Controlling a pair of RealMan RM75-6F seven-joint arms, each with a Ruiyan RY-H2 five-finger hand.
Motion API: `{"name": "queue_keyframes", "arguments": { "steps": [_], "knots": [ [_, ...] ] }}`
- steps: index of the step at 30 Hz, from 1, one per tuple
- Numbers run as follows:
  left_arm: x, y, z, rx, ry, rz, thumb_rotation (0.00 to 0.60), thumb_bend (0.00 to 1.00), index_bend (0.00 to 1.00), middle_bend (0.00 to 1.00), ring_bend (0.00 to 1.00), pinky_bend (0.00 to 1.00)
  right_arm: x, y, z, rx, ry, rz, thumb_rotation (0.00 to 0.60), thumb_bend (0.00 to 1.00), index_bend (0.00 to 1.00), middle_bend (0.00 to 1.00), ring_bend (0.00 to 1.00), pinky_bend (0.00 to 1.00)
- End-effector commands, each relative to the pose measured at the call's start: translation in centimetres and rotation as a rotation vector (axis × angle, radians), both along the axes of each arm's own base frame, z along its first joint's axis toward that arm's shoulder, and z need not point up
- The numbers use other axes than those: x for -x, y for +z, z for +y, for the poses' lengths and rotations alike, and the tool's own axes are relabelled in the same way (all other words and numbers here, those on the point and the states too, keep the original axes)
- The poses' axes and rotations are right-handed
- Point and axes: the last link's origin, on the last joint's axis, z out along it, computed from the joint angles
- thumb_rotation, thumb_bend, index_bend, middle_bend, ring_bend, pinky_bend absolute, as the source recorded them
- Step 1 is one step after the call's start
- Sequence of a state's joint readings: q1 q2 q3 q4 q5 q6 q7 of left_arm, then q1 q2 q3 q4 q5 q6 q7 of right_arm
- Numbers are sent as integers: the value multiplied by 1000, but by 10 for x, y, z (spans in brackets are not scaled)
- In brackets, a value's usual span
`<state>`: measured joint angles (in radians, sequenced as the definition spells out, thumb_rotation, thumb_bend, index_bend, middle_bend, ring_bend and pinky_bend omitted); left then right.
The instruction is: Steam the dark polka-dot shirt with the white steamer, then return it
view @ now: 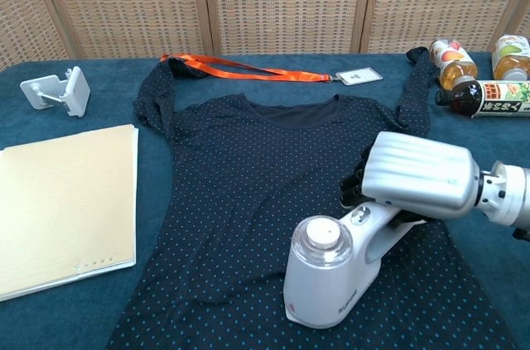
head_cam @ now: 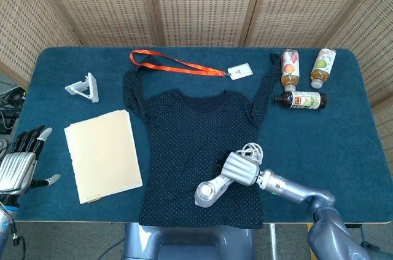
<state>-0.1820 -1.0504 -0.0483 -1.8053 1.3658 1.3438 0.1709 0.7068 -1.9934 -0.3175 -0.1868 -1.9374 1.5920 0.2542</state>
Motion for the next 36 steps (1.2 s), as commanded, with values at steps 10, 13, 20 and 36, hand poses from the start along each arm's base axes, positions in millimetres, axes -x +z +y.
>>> {"name": "queue_keyframes", "arguments": {
  "steps": [10,13,20,36],
  "knots": [
    [0,0,0,-1,-1,-2,600,0,0,0,0,0,4,8,-4,33,20,24,600,1000,917,720,792,954],
    [-1,0,0,0,-2,-2,600,0,0,0,0,0,14,18,-12,72,-4,52,600,1000,917,720,792,954],
    [-1,-1,0,4,-3,0,600,0,0,0,0,0,39,49,-26,162,-86,95,600,1000,917,720,792,954],
    [-4,-4,1,11,-6,0,600,0,0,0,0,0,69,73,-38,226,-224,145,600,1000,917,720,792,954]
  ]
}}
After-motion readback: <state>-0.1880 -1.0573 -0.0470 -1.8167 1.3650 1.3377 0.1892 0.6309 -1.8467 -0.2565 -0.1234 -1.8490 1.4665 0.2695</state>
